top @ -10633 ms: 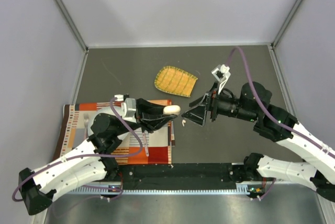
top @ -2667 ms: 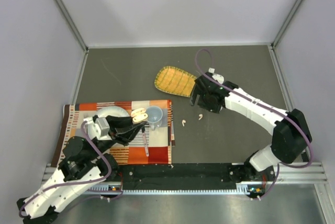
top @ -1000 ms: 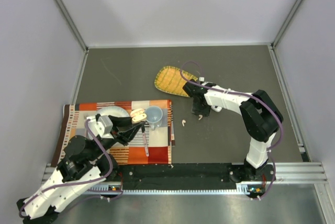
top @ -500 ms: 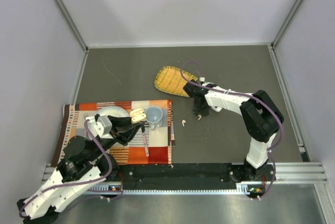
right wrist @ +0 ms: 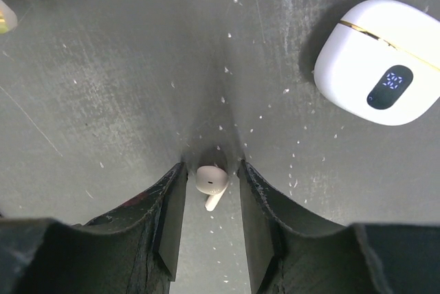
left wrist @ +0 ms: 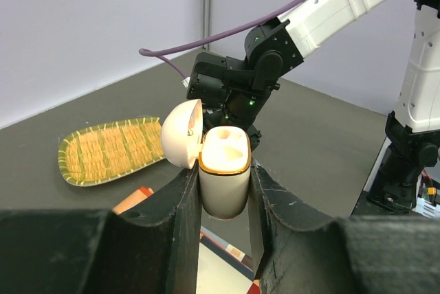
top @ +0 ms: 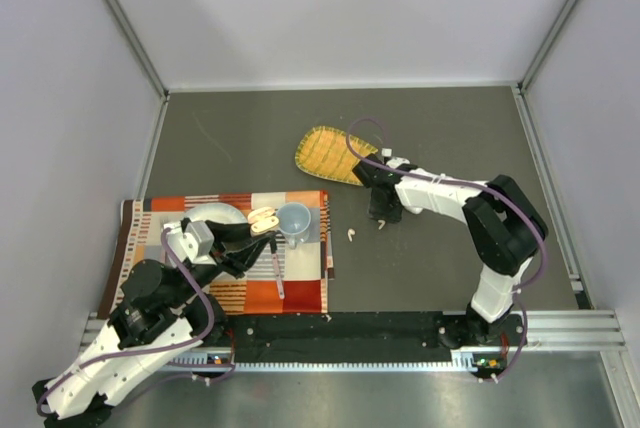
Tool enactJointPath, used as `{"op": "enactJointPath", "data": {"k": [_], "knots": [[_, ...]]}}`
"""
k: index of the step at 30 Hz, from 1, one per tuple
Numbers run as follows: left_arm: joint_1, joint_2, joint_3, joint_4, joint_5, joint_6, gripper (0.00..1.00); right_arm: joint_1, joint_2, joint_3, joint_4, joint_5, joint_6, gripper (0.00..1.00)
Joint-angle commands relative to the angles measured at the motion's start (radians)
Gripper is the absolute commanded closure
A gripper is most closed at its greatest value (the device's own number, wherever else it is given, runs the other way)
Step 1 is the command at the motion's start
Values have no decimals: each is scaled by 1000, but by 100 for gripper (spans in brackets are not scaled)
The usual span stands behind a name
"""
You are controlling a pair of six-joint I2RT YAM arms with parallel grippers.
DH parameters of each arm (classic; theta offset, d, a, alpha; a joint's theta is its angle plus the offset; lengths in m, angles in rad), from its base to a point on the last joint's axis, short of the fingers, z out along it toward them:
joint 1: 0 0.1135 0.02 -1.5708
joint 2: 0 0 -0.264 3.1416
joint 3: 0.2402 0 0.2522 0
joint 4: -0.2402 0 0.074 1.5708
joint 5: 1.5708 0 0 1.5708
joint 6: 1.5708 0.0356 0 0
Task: Insert the wireless bluetooth earbuds into the charging case
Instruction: Pick up the right earbud from the center of the board.
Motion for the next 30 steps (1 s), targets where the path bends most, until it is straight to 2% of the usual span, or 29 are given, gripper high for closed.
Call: {"op": "enactJointPath", "data": {"k": [1,23,30], "knots": [[-3,3,30,31,-11,-4,100,-10,-29,-47,29,-2,-65,63],[-3,14,28,31,-9,-38,100,-10,-48,-107,63,-2,-106,68],[-5,18,28,31,-11,-47,100,-10,-52,-107,64,4,-99,74]]}}
